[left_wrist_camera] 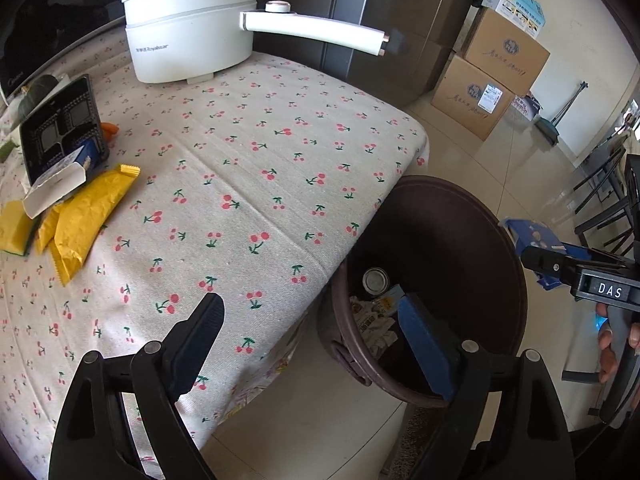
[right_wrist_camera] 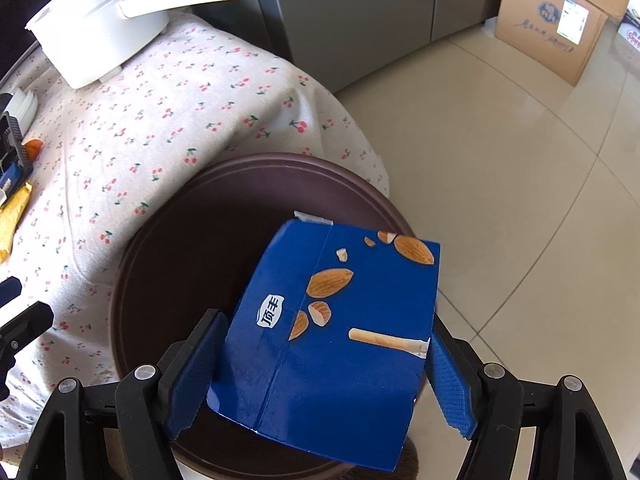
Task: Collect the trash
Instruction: 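Hold both items over the brown bin and open both grippers to drop them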
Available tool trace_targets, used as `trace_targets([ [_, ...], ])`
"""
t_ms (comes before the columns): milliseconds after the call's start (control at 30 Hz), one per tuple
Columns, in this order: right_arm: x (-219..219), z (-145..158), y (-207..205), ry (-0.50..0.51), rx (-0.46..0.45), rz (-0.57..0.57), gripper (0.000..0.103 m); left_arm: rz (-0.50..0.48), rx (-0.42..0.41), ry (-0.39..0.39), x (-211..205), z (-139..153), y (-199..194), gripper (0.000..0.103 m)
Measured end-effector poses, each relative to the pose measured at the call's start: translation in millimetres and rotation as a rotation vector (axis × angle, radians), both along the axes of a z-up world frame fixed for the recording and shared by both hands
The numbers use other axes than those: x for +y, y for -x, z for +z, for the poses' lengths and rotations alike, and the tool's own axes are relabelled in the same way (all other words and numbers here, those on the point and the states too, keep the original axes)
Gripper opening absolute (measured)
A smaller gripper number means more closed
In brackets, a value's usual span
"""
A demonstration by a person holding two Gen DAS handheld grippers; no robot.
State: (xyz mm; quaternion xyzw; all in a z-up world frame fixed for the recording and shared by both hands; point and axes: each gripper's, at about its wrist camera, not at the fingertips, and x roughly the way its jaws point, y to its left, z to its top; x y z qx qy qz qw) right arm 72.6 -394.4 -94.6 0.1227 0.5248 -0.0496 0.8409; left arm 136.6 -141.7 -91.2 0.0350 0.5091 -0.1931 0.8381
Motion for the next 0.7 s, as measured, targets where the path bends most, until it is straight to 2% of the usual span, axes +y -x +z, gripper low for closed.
trace_targets([
  [133, 14, 2, -7, 0.007, 0.005, 0.022, 0.089, 0.041, -0.004, -0.008, 22, 4, -2, 0.091],
  [700, 94, 10, -42, 0.038, 0.003, 0.166, 0.091, 0.223, -0.007, -0.035, 126, 18, -3, 0.092],
])
